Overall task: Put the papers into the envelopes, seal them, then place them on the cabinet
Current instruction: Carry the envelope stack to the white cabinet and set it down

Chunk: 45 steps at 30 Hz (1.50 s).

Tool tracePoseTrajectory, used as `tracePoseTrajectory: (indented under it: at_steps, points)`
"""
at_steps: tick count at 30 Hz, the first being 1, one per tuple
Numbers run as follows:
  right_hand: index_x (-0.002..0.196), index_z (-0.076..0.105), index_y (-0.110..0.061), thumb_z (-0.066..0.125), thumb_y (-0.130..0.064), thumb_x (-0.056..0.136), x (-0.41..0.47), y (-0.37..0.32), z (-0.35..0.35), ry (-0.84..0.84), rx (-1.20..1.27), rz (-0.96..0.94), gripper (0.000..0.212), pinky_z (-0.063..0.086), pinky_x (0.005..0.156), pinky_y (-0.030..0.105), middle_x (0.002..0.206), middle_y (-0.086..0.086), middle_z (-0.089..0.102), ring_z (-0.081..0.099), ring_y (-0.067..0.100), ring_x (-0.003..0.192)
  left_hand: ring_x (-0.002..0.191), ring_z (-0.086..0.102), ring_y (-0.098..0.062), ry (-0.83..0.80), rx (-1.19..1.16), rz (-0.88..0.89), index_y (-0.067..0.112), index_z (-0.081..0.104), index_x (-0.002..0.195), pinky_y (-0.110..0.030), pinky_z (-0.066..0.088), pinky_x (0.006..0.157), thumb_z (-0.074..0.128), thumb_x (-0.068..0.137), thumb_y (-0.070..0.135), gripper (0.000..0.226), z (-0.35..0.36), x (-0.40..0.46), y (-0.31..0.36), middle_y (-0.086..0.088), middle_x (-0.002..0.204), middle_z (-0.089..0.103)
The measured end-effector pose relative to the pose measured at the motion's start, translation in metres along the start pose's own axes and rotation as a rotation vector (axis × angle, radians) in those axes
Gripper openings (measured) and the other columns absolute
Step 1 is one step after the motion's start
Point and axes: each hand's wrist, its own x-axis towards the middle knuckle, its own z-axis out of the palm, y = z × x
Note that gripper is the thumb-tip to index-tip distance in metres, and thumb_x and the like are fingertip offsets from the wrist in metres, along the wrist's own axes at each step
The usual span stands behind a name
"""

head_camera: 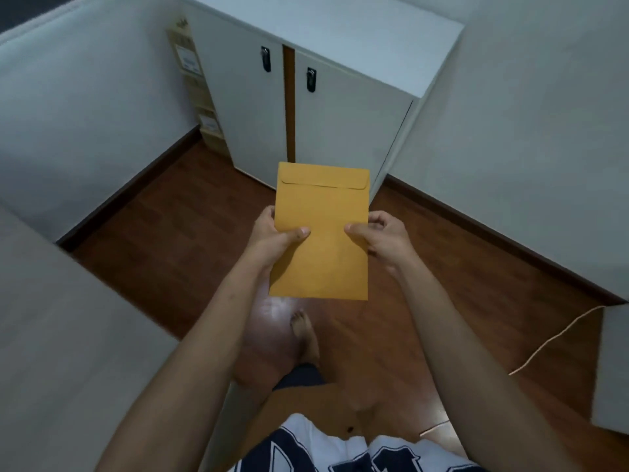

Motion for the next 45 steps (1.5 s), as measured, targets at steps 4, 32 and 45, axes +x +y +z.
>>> tracePoseTrajectory:
  at_steps: [4,32,45]
  points:
    - [0.103,0.062,-0.004,0.085,-0.018,0.070,0.060,-0.051,0.006,0.082,-0.098,-0.042,0.043,0.055,0.061,0.028,0.098,0.006,0.067,0.065,0.017,0.083,0.102,0.064,-0.016,-0.031,0.022,0.016,0.022,0.051,0.123,-0.038,0.054,0.085,0.085,0.073,0.018,0.061,0.007,0.072,0.038,0.001,0.117,0.064]
    - [0.100,0.056,-0.017,0.080,-0.022,0.071,0.440,-0.302,0.084,0.375,-0.110,-0.160,0.037,0.039,0.055,0.010,0.084,-0.009,0.061,0.058,0.001,0.073,0.076,0.054,-0.012,0.120,0.380,0.165,0.024,0.055,0.110,-0.028,0.046,0.067,0.070,0.084,0.015,0.031,0.014,0.502,0.264,0.005,0.087,0.055]
    - [0.102,0.052,-0.021,0.076,-0.037,0.072,0.555,-0.341,0.106,0.581,-0.292,-0.028,0.042,0.050,0.075,0.033,0.081,-0.012,0.054,0.059,0.019,0.093,0.082,0.058,-0.014,-0.006,0.657,0.267,0.016,0.062,0.126,-0.024,0.043,0.077,0.073,0.082,0.017,0.045,0.035,0.653,0.311,0.007,0.085,0.059]
